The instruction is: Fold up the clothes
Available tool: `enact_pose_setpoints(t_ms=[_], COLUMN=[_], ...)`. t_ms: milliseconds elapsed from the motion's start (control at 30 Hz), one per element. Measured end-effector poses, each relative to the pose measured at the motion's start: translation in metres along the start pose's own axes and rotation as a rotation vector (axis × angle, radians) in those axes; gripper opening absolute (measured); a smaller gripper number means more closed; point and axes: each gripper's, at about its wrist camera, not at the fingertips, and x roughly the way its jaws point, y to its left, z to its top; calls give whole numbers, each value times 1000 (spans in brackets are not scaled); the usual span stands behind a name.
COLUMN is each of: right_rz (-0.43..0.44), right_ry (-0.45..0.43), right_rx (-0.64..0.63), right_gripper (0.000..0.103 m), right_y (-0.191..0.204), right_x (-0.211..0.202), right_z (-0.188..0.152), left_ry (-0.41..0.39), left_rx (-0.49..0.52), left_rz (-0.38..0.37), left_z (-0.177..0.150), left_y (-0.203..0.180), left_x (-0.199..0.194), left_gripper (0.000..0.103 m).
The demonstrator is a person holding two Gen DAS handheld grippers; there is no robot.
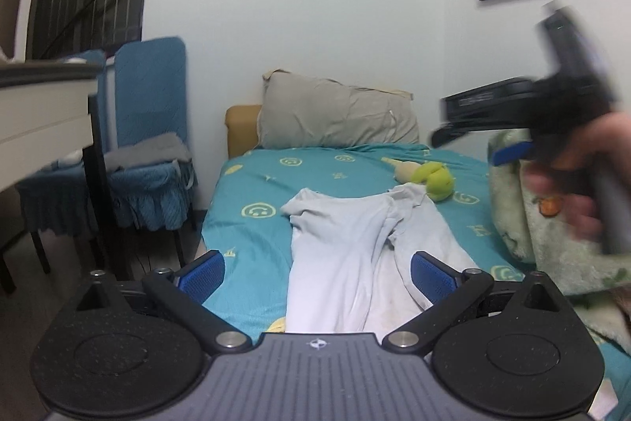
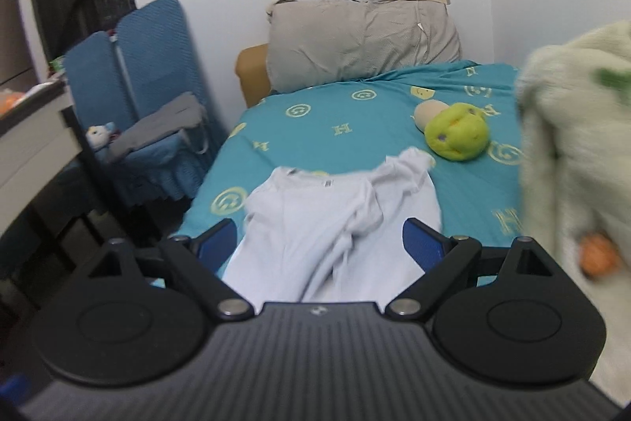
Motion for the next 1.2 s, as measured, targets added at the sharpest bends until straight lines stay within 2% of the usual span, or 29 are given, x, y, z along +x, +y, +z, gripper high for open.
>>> enact_pose_setpoints(t_ms=[100,167,267,333,433,533,600,700,933,1067,1133,1167,1200], right_rz=[34,59,108,106,39,71,96,107,145,162,168,173,178], right_ry=[1,-13,-42,-61,-21,15,35,74,123,151,161,167,172], right_rx=[-7,1,43,55,114,241,299,305,353,381,398,406,414], right_gripper=[92,92,92,92,92,92,92,92,92,92,92,92,92], right_y=[3,0,-11,-23,-42,-62,-69,-70,-75,-80,-81,-82,-83], right_x=[-61,-95,-129,-140,-133,-123,-118,-111,-104,-99,-97,-96,-95], right_z=[-27,-47,-77,-96,-104,-104,-106,-112,-117,-119,-120,-120,-121], left_ry=[2,36,113,176,297,422,484,566,711,796,828,840,850], left_rx=[14,-5,-63,-104,-160,-204,-214,-251,-425,-544,-583,-596,-606], left_rz=[-2,-1,-7,-8,30,87,104,133,198,194,183,180,178], left_z=[0,-3,-11,-18,-29,-40,-46,-54,-74,-83,-86,-87,-88], left_y=[-4,-5,-1,5,18,30,36,46,77,88,90,90,90], left_x=[-10,-13,-18,-22,-19,-14,-9,0,9,9,7,6,5], left_gripper=[101,101,100,99,96,87,86,86,86,86,70,69,62])
